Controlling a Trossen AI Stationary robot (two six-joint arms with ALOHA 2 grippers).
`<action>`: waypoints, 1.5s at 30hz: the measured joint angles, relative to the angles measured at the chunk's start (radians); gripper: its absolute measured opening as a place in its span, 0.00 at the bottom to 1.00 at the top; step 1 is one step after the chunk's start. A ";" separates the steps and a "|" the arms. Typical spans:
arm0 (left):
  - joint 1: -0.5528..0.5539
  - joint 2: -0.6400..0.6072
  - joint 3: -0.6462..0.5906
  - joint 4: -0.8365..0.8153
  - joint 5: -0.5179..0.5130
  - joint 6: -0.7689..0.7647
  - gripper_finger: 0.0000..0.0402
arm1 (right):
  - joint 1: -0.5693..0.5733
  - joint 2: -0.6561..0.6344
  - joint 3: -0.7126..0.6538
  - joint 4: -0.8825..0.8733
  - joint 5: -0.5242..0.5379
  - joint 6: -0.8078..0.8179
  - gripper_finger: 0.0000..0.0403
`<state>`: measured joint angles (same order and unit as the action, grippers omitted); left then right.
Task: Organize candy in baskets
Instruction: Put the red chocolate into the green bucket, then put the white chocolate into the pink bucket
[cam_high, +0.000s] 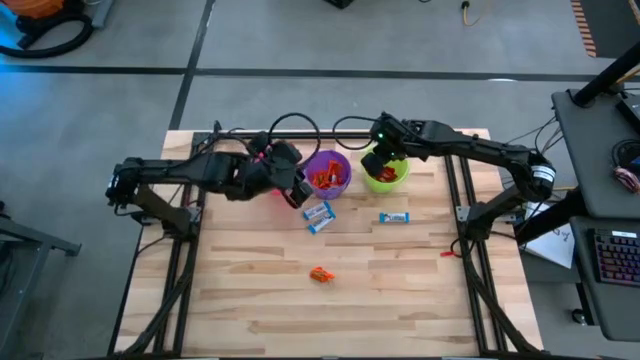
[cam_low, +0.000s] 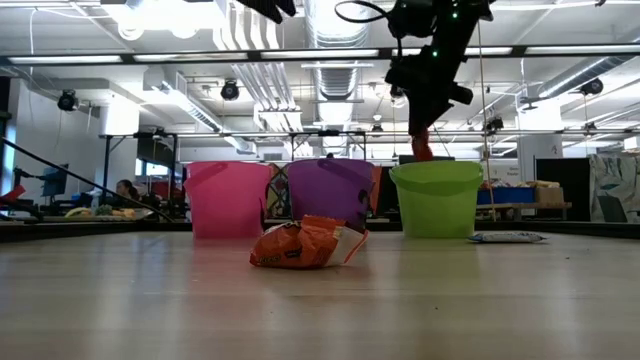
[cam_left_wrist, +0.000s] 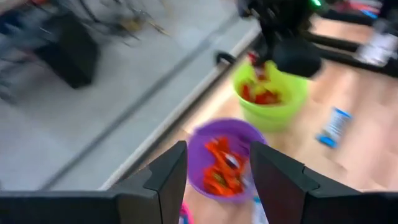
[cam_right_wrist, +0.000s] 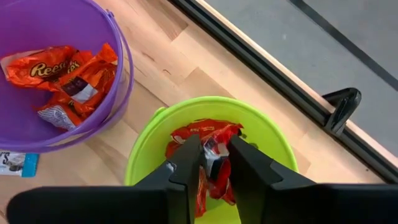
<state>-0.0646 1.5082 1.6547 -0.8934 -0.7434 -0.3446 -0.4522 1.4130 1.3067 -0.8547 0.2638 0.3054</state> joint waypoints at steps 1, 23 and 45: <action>0.011 -0.001 0.000 -0.005 0.053 0.000 0.39 | 0.000 0.001 0.000 0.000 0.000 0.006 0.19; 0.042 -0.217 -0.255 0.322 0.317 0.140 0.39 | -0.002 -0.058 0.113 -0.046 -0.154 0.056 0.53; 0.043 -0.425 -0.539 0.597 0.252 0.110 0.39 | 0.112 -0.130 0.038 -0.517 -0.627 0.134 0.53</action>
<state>-0.0216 1.0832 1.1156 -0.2963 -0.4911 -0.2346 -0.3402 1.2827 1.3451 -1.3714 -0.3634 0.4396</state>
